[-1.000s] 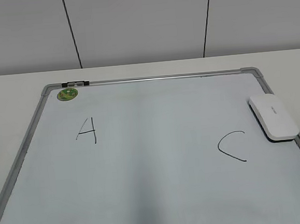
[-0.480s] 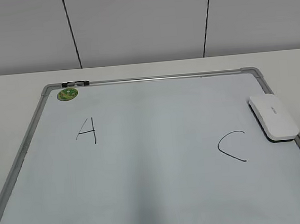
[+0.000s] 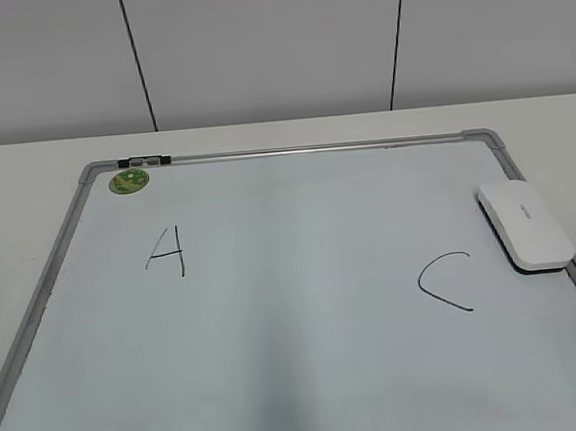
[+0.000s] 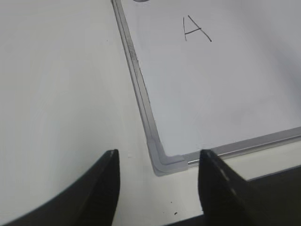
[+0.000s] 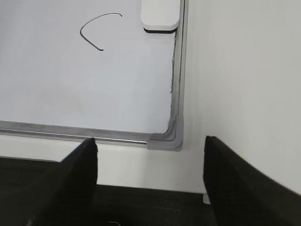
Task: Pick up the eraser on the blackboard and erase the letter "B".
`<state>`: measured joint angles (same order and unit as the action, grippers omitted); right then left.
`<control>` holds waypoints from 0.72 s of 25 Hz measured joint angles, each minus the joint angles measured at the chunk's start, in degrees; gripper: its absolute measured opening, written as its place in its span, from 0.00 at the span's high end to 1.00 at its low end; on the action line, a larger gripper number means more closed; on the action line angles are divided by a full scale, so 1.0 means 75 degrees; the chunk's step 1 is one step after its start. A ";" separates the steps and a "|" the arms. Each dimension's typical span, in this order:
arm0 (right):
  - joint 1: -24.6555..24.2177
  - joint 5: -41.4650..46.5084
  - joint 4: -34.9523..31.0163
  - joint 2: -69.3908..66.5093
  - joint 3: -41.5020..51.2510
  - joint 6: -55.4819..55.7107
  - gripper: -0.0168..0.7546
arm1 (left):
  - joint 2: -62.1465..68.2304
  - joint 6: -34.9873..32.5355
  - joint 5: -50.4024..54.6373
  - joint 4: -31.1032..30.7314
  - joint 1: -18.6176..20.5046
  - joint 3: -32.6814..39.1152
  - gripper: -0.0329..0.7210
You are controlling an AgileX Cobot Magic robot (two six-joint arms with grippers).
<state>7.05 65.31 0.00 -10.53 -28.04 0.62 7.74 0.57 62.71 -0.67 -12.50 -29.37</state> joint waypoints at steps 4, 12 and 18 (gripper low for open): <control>-0.0227 0.0000 0.0000 0.0402 0.0000 0.0000 0.30 | -0.0370 0.0000 0.0000 0.0012 0.0490 0.0000 0.44; -0.0735 0.0000 0.0000 0.1412 0.0000 0.0000 0.30 | -0.0956 0.0000 0.0045 0.0012 0.1262 0.0000 0.44; -0.0754 0.0000 0.0000 0.1526 0.0000 0.0000 0.30 | -0.0956 0.0000 0.0061 0.0018 0.1389 0.0000 0.45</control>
<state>1.39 65.31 0.00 0.91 -28.04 0.62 0.58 0.57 63.17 -0.54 -2.09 -29.37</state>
